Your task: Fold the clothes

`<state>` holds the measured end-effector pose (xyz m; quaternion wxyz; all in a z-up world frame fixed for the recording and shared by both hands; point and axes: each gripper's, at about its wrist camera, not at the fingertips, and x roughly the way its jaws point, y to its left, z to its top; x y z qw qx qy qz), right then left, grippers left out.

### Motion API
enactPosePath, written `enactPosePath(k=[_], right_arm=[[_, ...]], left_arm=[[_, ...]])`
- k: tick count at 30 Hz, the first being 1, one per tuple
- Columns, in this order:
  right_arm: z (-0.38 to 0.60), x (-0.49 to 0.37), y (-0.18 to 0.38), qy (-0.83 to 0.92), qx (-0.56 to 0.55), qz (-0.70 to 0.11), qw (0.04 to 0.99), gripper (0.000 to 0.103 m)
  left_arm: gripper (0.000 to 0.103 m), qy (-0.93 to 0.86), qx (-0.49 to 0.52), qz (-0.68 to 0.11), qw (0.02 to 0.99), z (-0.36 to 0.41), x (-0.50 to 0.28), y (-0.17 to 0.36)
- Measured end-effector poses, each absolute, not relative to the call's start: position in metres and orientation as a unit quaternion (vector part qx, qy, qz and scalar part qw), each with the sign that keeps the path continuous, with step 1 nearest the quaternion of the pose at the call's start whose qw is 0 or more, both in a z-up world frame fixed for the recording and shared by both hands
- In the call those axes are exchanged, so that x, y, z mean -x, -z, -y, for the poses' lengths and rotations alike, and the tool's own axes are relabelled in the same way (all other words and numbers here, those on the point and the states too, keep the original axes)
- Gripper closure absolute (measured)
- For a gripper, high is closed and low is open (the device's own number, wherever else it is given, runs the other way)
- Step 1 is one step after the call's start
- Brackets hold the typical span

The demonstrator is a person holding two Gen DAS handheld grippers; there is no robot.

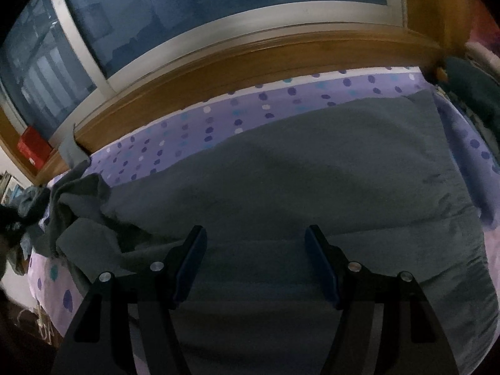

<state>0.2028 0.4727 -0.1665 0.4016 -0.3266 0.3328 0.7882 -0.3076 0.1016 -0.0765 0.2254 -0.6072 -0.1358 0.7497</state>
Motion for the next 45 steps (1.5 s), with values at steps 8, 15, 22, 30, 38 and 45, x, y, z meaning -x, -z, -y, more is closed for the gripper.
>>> enactPosePath(k=[8, 15, 22, 30, 38, 45], right_arm=[[-0.484, -0.201, 0.170, -0.788, 0.313, -0.350, 0.398, 0.037], [-0.483, -0.200, 0.166, -0.797, 0.294, -0.357, 0.388, 0.037], [-0.469, -0.211, 0.183, -0.792, 0.302, -0.371, 0.379, 0.037], [-0.453, -0.219, 0.175, -0.778, 0.290, -0.373, 0.414, 0.037], [-0.428, -0.228, 0.160, -0.761, 0.299, -0.359, 0.451, 0.037], [-0.405, -0.249, 0.161, -0.729, 0.296, -0.378, 0.487, 0.037]], left_arm=[[0.095, -0.753, 0.546, 0.161, 0.331, -0.133, 0.273, 0.004], [0.055, -0.710, 0.477, 0.137, 0.499, -0.311, 0.297, -0.050], [0.000, -0.766, 0.431, 0.140, 0.455, -0.269, 0.320, -0.015], [0.000, -0.755, 0.565, 0.078, 0.323, -0.262, 0.363, 0.099], [0.008, -0.753, 0.574, 0.060, 0.315, -0.308, 0.415, 0.130], [0.014, -0.728, 0.586, 0.043, 0.353, -0.326, 0.423, 0.146]])
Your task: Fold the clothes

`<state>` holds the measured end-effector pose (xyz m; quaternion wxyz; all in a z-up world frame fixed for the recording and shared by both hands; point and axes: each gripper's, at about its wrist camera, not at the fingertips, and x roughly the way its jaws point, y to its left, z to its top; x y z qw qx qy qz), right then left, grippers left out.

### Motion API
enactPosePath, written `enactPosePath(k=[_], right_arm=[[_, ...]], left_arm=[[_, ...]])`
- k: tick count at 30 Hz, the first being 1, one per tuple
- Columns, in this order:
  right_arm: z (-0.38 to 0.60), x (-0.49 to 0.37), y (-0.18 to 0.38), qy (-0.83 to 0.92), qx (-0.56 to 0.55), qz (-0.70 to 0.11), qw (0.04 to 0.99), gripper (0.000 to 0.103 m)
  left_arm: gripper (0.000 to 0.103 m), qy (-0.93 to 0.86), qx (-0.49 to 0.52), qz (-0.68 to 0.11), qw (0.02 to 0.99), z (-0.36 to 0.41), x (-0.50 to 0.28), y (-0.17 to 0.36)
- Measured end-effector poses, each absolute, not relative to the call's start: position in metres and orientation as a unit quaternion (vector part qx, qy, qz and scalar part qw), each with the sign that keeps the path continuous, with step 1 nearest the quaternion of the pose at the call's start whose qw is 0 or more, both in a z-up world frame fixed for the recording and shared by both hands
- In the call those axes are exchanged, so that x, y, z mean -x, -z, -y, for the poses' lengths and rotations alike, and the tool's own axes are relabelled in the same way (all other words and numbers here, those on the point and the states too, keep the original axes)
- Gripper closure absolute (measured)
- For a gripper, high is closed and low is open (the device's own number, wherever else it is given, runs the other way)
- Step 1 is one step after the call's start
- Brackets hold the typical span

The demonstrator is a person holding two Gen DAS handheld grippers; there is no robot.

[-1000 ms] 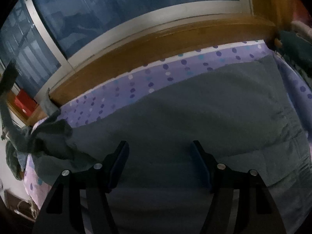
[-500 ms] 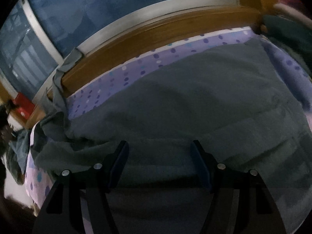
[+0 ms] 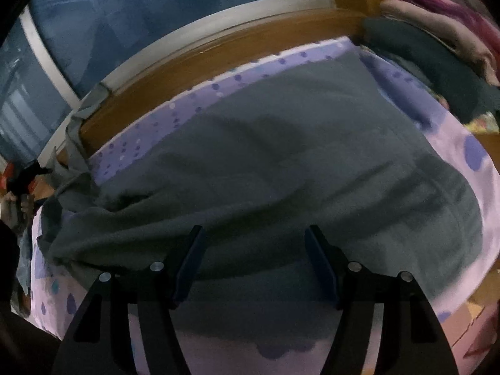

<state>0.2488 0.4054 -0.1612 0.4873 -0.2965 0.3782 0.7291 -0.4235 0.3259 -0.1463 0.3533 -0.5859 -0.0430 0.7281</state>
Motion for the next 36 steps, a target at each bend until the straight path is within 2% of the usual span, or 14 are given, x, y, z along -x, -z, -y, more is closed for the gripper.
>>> enactPosePath(k=[2, 3, 4, 5, 7, 13, 21, 25, 26, 27, 28, 29, 32, 36], right_arm=[[-0.402, -0.251, 0.158, -0.726, 0.294, -0.376, 0.496, 0.037], [-0.402, -0.252, 0.156, -0.724, 0.293, -0.375, 0.500, 0.037], [-0.401, -0.253, 0.155, -0.722, 0.292, -0.375, 0.503, 0.037], [-0.401, -0.252, 0.155, -0.721, 0.291, -0.375, 0.505, 0.037], [-0.401, -0.250, 0.155, -0.718, 0.293, -0.377, 0.507, 0.037], [-0.406, -0.245, 0.150, -0.724, 0.293, -0.357, 0.513, 0.037], [-0.448, -0.290, 0.146, -0.696, 0.255, -0.359, 0.567, 0.037], [-0.472, -0.303, 0.154, -0.696, 0.261, -0.367, 0.560, 0.037], [-0.477, -0.303, 0.156, -0.697, 0.266, -0.367, 0.555, 0.037], [-0.482, -0.303, 0.159, -0.699, 0.271, -0.367, 0.551, 0.037], [-0.484, -0.301, 0.160, -0.702, 0.275, -0.367, 0.545, 0.037], [-0.486, -0.299, 0.161, -0.706, 0.279, -0.367, 0.538, 0.037], [-0.482, -0.285, 0.160, -0.713, 0.301, -0.352, 0.527, 0.037], [-0.459, -0.283, 0.146, -0.716, 0.286, -0.336, 0.541, 0.037]], left_arm=[[0.036, -0.721, 0.589, 0.051, 0.363, -0.327, 0.424, 0.148], [0.069, -0.721, 0.593, 0.044, 0.357, -0.329, 0.423, 0.149], [0.094, -0.724, 0.596, 0.031, 0.346, -0.330, 0.422, 0.149], [0.094, -0.728, 0.596, 0.017, 0.337, -0.332, 0.420, 0.150], [0.103, -0.731, 0.589, 0.024, 0.344, -0.330, 0.417, 0.147], [0.103, -0.746, 0.565, 0.118, 0.331, -0.277, 0.412, 0.113], [0.103, -0.820, 0.462, 0.191, 0.280, -0.138, 0.397, 0.013], [0.103, -0.817, 0.455, 0.212, 0.284, -0.126, 0.397, 0.016], [0.100, -0.809, 0.460, 0.224, 0.290, -0.130, 0.394, 0.022], [0.082, -0.798, 0.467, 0.232, 0.301, -0.139, 0.401, 0.036], [0.058, -0.788, 0.478, 0.231, 0.313, -0.151, 0.411, 0.051], [0.049, -0.779, 0.487, 0.226, 0.323, -0.163, 0.411, 0.060], [0.046, -0.754, 0.503, 0.217, 0.362, -0.205, 0.408, 0.084], [0.045, -0.728, 0.521, 0.149, 0.420, -0.257, 0.411, 0.105]])
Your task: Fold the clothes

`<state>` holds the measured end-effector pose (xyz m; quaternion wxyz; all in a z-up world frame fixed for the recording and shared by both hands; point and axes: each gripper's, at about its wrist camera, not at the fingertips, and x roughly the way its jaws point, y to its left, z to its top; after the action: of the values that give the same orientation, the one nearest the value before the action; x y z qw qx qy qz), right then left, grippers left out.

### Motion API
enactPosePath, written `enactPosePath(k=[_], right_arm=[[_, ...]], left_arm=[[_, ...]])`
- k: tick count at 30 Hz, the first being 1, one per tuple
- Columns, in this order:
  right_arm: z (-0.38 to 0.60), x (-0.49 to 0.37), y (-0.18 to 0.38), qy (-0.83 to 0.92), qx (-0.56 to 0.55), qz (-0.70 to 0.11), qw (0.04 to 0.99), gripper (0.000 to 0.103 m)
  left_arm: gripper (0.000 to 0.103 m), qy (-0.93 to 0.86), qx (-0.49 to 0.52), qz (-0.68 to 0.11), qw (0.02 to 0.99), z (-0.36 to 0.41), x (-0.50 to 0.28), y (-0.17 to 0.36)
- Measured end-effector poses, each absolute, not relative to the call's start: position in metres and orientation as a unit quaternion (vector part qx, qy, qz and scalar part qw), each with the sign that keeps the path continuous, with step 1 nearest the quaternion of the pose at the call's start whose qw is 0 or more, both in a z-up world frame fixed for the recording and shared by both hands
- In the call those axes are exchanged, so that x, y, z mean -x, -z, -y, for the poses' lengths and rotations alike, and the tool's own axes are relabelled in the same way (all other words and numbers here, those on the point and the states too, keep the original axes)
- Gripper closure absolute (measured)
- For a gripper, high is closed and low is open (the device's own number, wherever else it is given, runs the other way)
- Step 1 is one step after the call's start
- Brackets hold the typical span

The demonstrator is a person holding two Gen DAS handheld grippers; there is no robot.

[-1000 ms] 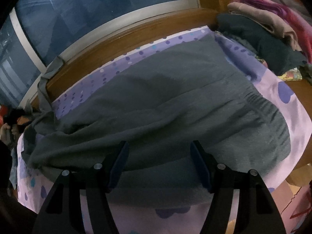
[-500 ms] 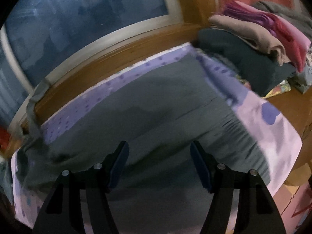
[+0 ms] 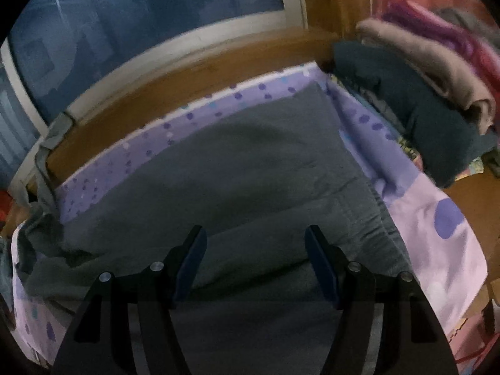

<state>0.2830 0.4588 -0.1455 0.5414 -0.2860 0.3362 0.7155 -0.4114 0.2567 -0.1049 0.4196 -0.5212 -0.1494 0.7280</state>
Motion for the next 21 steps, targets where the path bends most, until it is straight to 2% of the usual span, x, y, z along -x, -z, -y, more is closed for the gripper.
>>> enactPosePath(k=[4, 9, 11, 21], right_arm=[[-0.423, -0.286, 0.143, -0.689, 0.257, -0.351, 0.580, 0.037], [-0.372, -0.276, 0.157, -0.647, 0.236, -0.394, 0.608, 0.037], [-0.354, -0.268, 0.159, -0.639, 0.235, -0.399, 0.615, 0.037], [-0.319, -0.232, 0.149, -0.619, 0.245, -0.391, 0.636, 0.037]], left_arm=[[0.045, -0.709, 0.533, 0.105, 0.451, -0.289, 0.424, 0.119], [0.045, -0.680, 0.525, 0.157, 0.488, -0.285, 0.455, 0.120], [0.045, -0.661, 0.542, 0.154, 0.495, -0.290, 0.465, 0.125], [0.046, -0.610, 0.619, 0.184, 0.459, -0.299, 0.487, 0.156]])
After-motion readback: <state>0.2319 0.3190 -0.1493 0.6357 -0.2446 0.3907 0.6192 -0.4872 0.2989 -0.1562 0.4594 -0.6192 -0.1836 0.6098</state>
